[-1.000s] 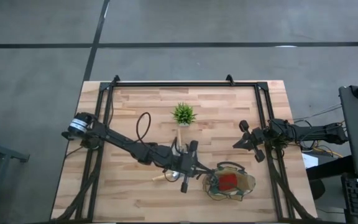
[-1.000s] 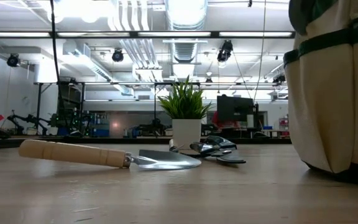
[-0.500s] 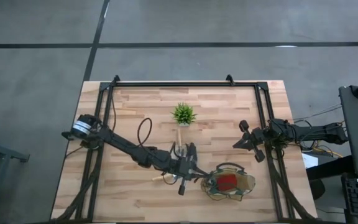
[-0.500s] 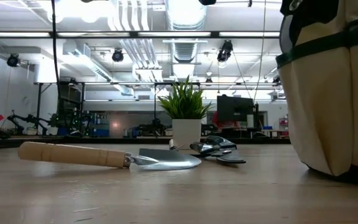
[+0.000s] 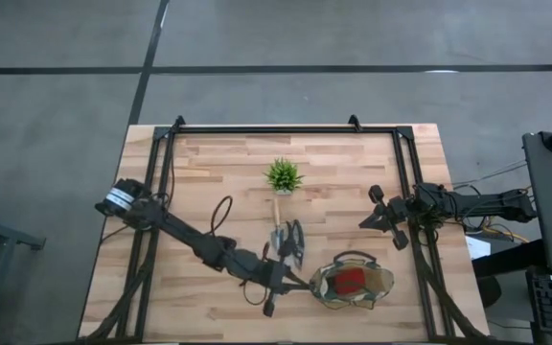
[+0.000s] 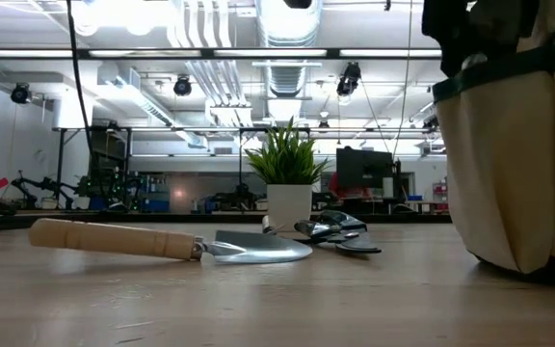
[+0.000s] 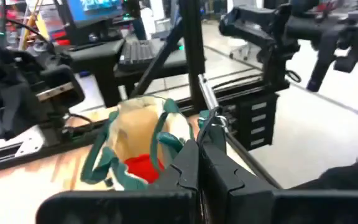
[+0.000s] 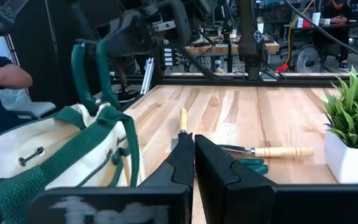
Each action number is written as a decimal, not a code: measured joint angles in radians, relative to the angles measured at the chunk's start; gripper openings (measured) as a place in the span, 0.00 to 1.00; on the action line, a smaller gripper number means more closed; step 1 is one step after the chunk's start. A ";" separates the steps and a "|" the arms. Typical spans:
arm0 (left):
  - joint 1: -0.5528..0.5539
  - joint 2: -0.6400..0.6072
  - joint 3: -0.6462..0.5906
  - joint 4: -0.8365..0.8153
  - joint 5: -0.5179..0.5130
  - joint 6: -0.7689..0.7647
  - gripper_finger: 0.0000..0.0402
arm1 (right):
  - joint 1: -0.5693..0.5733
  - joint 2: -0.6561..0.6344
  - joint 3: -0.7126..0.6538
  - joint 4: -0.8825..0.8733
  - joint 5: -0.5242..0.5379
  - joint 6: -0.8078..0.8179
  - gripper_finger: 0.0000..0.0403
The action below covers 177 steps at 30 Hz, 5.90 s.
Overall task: Pick & Place Garden tools in Gardening bag
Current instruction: Put the green shear scissors into the green gardening bag
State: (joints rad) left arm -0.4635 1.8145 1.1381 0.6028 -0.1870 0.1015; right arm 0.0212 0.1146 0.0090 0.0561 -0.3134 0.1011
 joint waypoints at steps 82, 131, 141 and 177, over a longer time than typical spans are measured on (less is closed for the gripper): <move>0.008 -0.780 -0.794 0.176 -0.058 -0.177 0.04 | 0.000 0.000 0.000 0.011 0.000 -0.004 0.02; 0.007 -1.430 -1.130 0.008 0.003 -0.135 0.02 | -0.026 1.157 0.840 -0.322 0.252 0.415 0.12; 0.007 -1.426 -1.131 0.008 0.003 -0.133 0.03 | -0.026 1.496 1.122 -0.605 0.286 0.472 0.39; 0.006 -1.425 -1.132 -0.003 0.003 -0.132 0.03 | -0.006 1.914 1.358 -0.765 0.279 0.366 0.34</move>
State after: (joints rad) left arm -0.4572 0.3893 0.0059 0.5995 -0.1844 -0.0307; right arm 0.0151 2.0285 1.3666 -0.7086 -0.0345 0.4671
